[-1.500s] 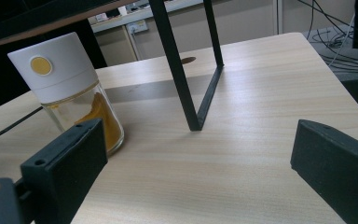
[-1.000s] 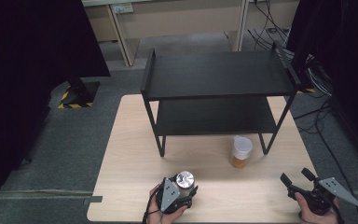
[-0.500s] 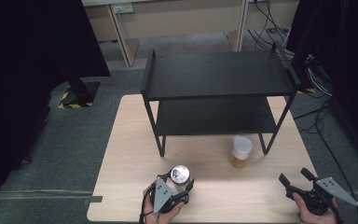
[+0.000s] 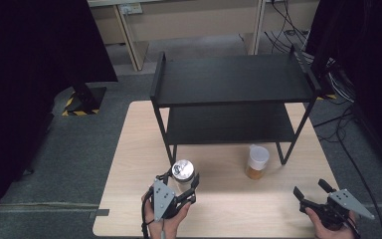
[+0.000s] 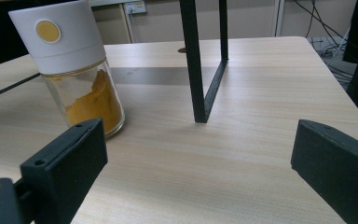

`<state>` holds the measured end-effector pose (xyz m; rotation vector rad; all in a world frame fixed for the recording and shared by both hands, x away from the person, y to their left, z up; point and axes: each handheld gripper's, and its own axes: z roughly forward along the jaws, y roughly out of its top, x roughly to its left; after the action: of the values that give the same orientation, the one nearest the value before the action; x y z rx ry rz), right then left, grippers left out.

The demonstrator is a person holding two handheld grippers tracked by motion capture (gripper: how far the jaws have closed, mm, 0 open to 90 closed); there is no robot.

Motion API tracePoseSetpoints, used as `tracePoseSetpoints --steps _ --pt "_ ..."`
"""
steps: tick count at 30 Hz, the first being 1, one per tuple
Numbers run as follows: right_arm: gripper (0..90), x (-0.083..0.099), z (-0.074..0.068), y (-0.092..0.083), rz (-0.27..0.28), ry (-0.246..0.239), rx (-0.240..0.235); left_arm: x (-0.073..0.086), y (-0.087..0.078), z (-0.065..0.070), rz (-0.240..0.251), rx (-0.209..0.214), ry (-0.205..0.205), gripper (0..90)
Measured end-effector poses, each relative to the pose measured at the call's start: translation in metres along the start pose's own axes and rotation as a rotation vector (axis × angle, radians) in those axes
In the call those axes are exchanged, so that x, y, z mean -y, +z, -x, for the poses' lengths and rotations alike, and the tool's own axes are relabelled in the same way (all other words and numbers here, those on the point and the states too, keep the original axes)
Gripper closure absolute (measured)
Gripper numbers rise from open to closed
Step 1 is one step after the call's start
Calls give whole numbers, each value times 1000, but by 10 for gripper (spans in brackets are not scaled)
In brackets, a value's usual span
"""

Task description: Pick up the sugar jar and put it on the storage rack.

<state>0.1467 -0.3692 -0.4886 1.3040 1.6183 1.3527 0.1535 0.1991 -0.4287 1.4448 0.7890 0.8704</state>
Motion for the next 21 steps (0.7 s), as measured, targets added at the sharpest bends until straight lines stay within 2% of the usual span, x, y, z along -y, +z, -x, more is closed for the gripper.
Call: tracePoseSetpoints --steps 5,11,21 --pt "39 -1 -3 1 -5 -26 7 -15 4 0 4 -20 -6 309" --pt "39 -2 -7 2 -15 -57 12 -30 9 -1 9 -25 -11 309" --pt "40 -3 -5 2 -19 -39 8 -58 18 -6 22 -33 3 310"
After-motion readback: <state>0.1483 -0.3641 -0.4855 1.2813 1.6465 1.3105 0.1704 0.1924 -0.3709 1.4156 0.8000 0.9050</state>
